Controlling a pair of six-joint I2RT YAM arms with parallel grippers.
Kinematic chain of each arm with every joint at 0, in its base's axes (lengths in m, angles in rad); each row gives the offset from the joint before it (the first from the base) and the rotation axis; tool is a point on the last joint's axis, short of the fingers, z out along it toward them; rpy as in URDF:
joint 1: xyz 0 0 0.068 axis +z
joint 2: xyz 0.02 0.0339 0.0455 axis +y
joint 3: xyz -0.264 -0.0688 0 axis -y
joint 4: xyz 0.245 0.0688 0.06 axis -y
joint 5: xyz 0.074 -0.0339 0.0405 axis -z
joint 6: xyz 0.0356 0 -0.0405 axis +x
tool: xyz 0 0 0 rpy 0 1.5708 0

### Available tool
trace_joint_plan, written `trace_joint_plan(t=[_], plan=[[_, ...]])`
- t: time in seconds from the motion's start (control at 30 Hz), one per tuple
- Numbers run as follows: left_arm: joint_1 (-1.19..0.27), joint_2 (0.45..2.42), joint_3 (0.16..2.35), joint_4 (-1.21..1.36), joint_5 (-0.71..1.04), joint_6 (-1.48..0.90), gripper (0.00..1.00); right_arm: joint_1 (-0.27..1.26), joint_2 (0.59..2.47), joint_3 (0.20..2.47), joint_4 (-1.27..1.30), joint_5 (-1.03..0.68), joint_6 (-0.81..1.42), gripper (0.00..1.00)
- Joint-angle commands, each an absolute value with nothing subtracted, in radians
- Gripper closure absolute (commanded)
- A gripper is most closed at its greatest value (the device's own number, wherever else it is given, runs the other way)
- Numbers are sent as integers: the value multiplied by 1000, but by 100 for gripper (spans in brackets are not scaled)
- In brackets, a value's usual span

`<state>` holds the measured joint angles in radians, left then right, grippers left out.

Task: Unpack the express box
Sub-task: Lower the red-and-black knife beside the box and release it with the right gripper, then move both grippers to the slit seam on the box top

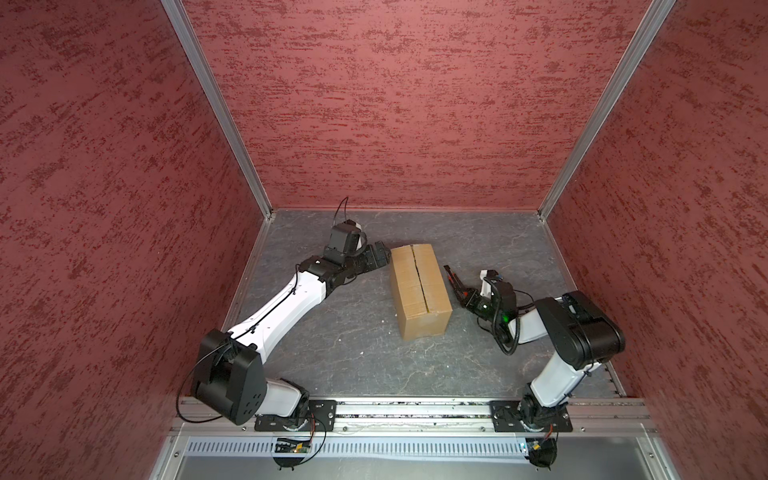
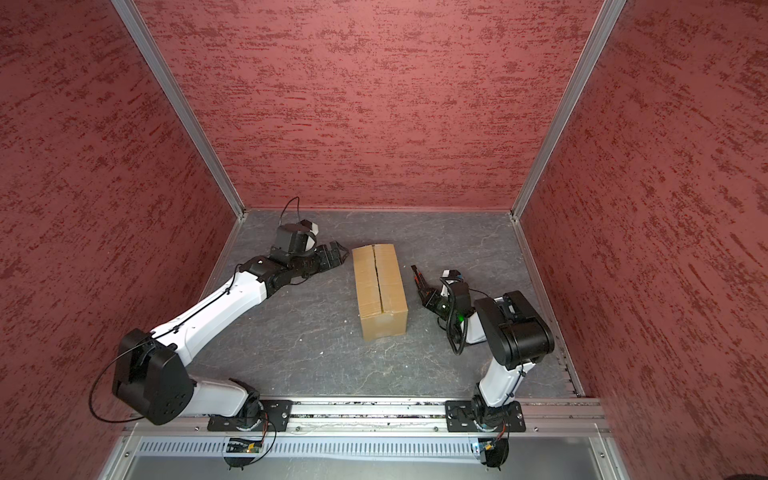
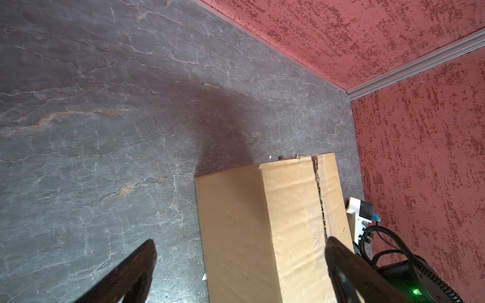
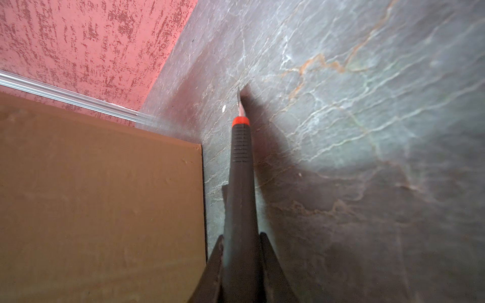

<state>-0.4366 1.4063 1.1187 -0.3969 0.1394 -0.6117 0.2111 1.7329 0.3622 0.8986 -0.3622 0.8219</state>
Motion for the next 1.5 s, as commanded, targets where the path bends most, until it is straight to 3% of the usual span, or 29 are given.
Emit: trace_joint_plan(t=[0.0, 0.43, 0.73, 1.2, 1.47], plan=[[-440, 1419, 1135, -397, 138, -594, 0, 206, 1743, 342, 936, -335, 849, 83], [-433, 1408, 1099, -365, 154, -601, 0, 206, 1639, 275, 860, -250, 844, 63], [-431, 1396, 1075, -351, 158, -603, 0, 206, 1482, 254, 680, -176, 806, 59], [-449, 1399, 1052, -367, 227, -566, 0, 253, 968, 466, -200, 65, 677, 47], [-505, 1428, 1055, -338, 235, -566, 0, 392, 936, 658, -508, 206, 679, 45]])
